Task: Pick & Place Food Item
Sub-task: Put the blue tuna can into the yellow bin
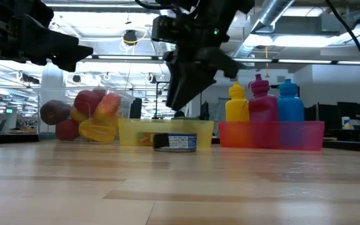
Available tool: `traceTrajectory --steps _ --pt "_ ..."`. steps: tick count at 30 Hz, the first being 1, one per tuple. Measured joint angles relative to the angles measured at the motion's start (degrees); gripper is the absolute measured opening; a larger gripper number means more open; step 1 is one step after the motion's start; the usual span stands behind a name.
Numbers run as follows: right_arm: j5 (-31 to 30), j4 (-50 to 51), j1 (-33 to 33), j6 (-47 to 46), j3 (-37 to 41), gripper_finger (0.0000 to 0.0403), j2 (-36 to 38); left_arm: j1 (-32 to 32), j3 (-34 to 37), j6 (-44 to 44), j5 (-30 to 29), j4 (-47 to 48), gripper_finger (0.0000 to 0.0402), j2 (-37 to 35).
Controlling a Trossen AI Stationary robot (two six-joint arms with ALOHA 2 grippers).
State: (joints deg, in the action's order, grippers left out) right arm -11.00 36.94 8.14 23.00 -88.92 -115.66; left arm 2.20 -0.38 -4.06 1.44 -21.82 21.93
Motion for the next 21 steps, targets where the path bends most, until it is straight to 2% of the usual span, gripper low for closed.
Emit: traceTrajectory --steps 5,10,12,16,21 --pt "-0.3 -5.3 -0.4 -0.2 4.6 0.0201 0.0 0.0 0.0 -0.5 -0.1 0.0 0.0209 0.0" --pt "-7.3 -13.2 -0.2 -1.0 11.9 0.0212 -0.1 0.0 0.0 -1.3 -1.9 0.0 0.0209 0.0" --pt "-10.3 -16.5 0.0 -1.1 14.1 0.0202 0.0 0.0 0.0 -1.3 -2.1 0.0 0.0209 0.0" --pt "-12.6 -21.5 0.2 -2.2 17.8 0.0164 0.0 0.0 0.0 -1.2 -2.1 0.0 0.0209 0.0" --pt "-16.7 -24.3 0.9 -5.3 19.8 0.0078 0.1 0.0 0.0 -1.1 -2.1 0.0 0.0209 0.0"
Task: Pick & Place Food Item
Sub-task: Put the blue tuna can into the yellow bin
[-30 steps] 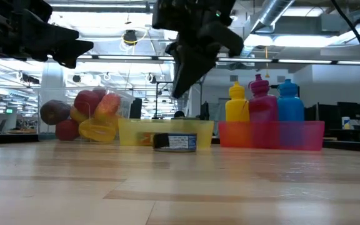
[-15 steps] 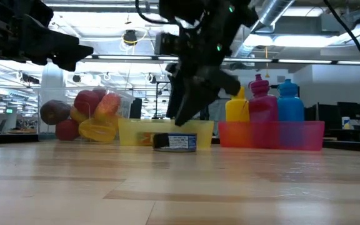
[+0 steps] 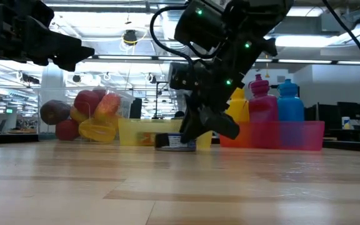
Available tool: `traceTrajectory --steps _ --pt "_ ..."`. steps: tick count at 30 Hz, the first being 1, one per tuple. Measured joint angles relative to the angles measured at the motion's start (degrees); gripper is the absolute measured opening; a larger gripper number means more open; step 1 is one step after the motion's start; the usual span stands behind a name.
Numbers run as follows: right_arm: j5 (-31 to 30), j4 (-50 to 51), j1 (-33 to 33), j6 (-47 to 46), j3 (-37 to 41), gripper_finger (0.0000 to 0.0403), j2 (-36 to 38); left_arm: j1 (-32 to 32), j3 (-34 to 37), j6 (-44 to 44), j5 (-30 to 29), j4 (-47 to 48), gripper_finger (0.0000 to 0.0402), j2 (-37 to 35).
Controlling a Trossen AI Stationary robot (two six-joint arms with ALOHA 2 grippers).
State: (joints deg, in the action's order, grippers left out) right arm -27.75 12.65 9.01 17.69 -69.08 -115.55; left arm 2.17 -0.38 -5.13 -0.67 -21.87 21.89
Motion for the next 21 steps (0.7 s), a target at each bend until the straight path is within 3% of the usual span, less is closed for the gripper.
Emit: traceTrajectory --steps 2,4,10,16,21 --pt "-0.3 0.2 0.7 0.3 -0.1 0.0032 0.1 0.0 0.0 0.0 0.0 0.0 0.0209 0.0" --pt "-1.1 0.3 1.5 1.2 -0.1 0.0011 0.2 0.0 0.0 0.3 0.0 -0.1 0.0209 0.0" --pt "-8.0 1.3 4.1 2.1 0.0 0.0001 -0.2 0.0 0.0 1.5 0.0 -0.2 0.0209 0.0" --pt "-11.0 2.7 5.7 2.7 -2.3 0.0000 -0.2 0.0 0.0 1.5 0.0 -0.2 0.0209 0.0" --pt "-12.2 8.5 5.1 4.9 -8.6 0.0000 -0.2 0.0 0.0 1.6 0.0 -0.2 0.0209 0.0"
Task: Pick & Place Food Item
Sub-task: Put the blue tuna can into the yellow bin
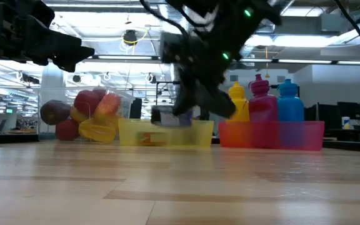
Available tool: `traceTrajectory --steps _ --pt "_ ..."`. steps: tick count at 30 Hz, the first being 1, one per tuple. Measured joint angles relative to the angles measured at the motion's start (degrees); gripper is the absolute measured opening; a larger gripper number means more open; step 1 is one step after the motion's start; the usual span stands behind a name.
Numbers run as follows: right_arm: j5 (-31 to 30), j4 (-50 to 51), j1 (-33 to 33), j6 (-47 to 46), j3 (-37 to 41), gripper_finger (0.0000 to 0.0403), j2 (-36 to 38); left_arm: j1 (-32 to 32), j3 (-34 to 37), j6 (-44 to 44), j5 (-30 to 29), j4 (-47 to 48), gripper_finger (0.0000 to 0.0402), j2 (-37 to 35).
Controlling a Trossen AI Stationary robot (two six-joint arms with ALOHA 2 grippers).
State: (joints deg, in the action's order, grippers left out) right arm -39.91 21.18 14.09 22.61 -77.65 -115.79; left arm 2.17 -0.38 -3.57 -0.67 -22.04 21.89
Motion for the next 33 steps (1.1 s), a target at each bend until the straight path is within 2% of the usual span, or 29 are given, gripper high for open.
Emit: traceTrajectory --steps 6,10,17,20,25,33 --pt "0.4 1.2 -5.8 5.0 -7.7 0.0000 0.0 0.0 0.0 0.0 0.0 -0.1 0.0209 0.0" --pt "3.7 1.6 -12.4 7.7 -11.9 0.0000 0.0 0.0 0.0 0.0 0.0 -0.1 0.0209 0.0" --pt "16.1 0.2 -21.7 9.7 -15.9 0.0000 0.0 0.0 0.0 -0.3 0.0 -0.1 0.0209 0.0" --pt "21.9 -1.8 -23.3 10.8 -15.9 0.0000 0.0 0.0 0.0 -0.4 0.0 -0.1 0.0209 0.0" --pt "27.1 -0.7 -24.4 10.6 -17.0 0.0000 -2.8 0.0 0.0 -0.4 0.0 -0.3 0.0209 0.0" --pt "24.8 8.5 -25.0 10.7 -28.6 0.0000 -14.6 0.0 0.0 -0.4 -0.1 -1.1 0.0209 0.5"
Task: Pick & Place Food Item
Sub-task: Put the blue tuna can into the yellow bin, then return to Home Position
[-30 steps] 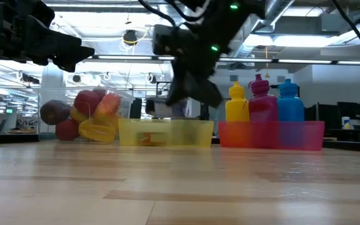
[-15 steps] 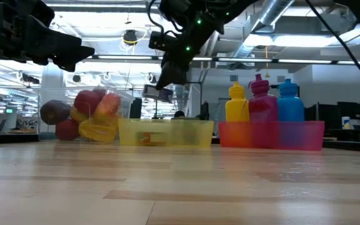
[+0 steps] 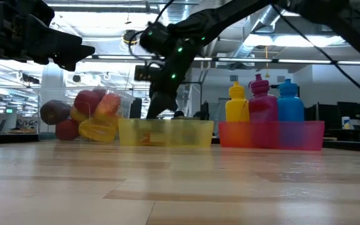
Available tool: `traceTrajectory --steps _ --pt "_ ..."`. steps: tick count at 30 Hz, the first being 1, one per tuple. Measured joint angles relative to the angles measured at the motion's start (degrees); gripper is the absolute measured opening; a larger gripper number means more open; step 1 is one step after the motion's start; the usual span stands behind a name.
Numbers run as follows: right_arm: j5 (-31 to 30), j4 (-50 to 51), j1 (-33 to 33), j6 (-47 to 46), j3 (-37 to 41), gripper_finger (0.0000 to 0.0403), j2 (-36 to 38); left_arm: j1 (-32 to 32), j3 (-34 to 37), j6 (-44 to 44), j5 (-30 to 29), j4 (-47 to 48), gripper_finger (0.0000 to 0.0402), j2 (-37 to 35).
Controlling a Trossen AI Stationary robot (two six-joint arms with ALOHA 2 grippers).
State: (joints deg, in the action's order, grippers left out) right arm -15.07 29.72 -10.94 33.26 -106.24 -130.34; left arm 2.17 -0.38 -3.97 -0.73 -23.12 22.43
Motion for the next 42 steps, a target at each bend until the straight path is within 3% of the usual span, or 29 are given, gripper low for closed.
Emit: traceTrajectory --steps 7,15,17,19,23,26,34,42 --pt "-2.4 4.7 -0.1 -0.4 -7.1 0.0000 -4.7 0.0 0.0 0.0 0.0 0.1 0.0209 0.1" --pt "-1.8 5.9 1.1 -3.3 -8.3 0.0022 -1.7 0.0 0.0 0.3 -0.2 -0.3 0.0209 0.1" --pt "1.5 5.7 1.6 -5.1 -8.4 0.0035 0.2 0.0 0.0 0.4 -0.2 -0.6 0.0209 0.1" --pt "11.4 4.6 1.7 -8.1 -8.4 0.0045 2.2 0.0 0.0 0.4 0.9 -1.5 0.0209 0.1" --pt "35.0 -10.1 1.5 -15.1 -5.6 0.0050 6.2 0.0 0.0 0.5 2.7 -3.3 0.0209 0.0" --pt "43.1 -29.1 2.4 -19.4 -0.8 0.0045 8.5 0.0 0.0 0.5 2.8 -3.7 0.0209 -0.3" --pt "43.6 -66.7 5.8 -26.7 12.0 0.0022 12.2 0.0 0.0 0.4 5.6 -4.0 0.0209 -1.9" --pt "40.9 -75.3 8.6 -25.7 24.4 0.0017 15.3 0.0 0.0 0.4 6.8 -2.1 0.0209 -1.8"
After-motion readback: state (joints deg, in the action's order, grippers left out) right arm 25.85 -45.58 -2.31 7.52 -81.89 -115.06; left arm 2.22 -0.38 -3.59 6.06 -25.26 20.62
